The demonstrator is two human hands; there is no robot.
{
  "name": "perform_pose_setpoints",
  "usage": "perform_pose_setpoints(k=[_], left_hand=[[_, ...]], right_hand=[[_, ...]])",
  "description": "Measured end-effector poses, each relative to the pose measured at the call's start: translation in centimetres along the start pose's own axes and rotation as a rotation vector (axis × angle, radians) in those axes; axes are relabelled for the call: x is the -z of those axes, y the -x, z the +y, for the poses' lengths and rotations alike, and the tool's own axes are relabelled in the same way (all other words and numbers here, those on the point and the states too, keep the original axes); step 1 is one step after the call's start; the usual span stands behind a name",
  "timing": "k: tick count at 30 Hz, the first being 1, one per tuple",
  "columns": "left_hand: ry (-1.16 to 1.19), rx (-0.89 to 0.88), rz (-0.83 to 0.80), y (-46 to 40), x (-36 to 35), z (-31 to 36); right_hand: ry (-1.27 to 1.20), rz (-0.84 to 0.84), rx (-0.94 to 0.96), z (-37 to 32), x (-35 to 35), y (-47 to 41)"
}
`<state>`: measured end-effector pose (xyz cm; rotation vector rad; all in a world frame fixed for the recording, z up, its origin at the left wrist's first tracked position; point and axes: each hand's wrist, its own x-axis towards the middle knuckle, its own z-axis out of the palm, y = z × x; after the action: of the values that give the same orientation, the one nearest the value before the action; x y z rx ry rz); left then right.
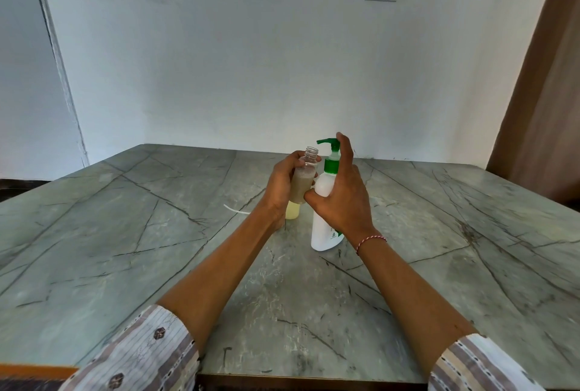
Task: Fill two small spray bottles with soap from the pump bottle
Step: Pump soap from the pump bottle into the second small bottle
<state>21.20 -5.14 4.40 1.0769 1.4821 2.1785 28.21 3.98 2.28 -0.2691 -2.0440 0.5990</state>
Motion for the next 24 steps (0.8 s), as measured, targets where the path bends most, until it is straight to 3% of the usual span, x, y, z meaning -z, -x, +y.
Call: perform_pose_setpoints(k=[24], left_hand=[[0.004, 0.003, 0.006, 0.16, -0.22, 0.08]], right_hand=[[-0.027, 0.013, 0.006, 0.03, 0.12, 0.24]])
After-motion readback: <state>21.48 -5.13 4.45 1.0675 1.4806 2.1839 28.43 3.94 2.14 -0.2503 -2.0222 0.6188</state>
